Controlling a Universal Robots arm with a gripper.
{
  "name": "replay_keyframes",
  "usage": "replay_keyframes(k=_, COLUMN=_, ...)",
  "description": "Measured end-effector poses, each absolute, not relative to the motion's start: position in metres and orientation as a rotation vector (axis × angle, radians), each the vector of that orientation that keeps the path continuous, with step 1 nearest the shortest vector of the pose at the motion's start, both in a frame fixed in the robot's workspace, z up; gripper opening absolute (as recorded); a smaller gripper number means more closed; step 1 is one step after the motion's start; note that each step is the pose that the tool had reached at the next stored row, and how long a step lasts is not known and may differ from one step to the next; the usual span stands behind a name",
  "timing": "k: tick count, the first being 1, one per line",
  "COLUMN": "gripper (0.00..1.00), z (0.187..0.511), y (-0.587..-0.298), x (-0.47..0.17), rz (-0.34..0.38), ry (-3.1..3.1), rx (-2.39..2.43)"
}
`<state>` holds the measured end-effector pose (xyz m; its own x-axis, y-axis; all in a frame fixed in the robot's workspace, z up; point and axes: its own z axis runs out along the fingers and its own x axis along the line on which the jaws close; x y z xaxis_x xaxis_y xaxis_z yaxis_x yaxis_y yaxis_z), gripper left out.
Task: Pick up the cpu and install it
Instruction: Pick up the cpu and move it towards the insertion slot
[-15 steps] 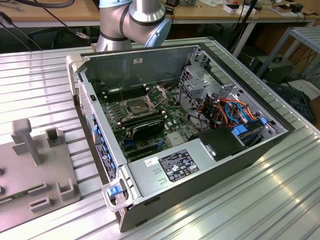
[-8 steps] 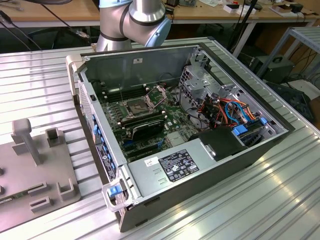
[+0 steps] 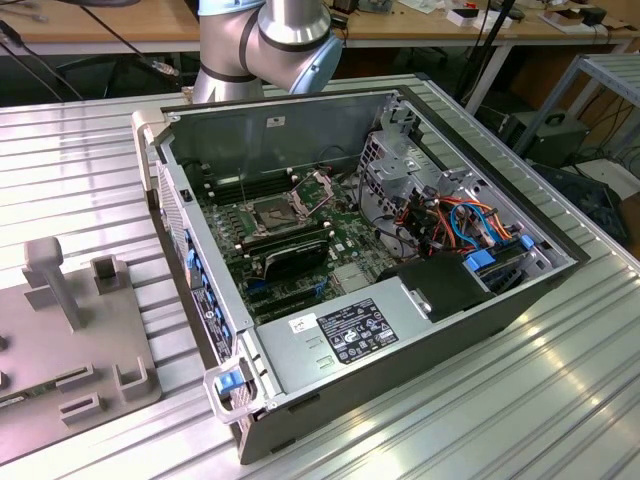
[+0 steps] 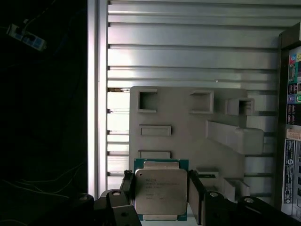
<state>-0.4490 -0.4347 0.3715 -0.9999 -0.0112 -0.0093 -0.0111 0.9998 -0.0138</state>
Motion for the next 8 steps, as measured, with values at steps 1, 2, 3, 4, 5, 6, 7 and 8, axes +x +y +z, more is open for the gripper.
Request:
replay_keyframes(k=1, gripper=0.55, z=0.3717, y=-0.4347, x=-0.449, rz=-0.022, ry=3.132, rx=-0.017)
replay_keyframes(k=2, gripper=0.55, z=0.3721, y=-0.4347, x=-0.449, rz=-0.022, ry=3.132, rx=-0.017)
replay_keyframes(k=3, gripper=0.55, z=0.3721, y=-0.4347, x=-0.449, rz=-0.021, ry=3.132, rx=-0.017)
replay_keyframes(k=4, gripper=0.55, z=0.3721, y=-0.4347, x=-0.449, rz=-0.021, ry=3.132, rx=-0.017)
replay_keyframes(k=5, gripper=0.55, z=0.3722, y=-0.4347, x=-0.449, rz=-0.022, ry=3.132, rx=-0.018)
replay_keyframes(k=6, gripper=0.55, z=0.3722, y=-0.4347, x=-0.449, rz=-0.021, ry=3.132, rx=-0.017)
replay_keyframes(k=7, gripper=0.55, z=0.3722, y=-0.4347, x=-0.449, rz=-0.022, ry=3.132, rx=-0.017)
replay_keyframes(k=8, gripper=0.55, z=0.3723, y=-0.4347, x=-0.449, rz=-0.022, ry=3.132, rx=-0.017)
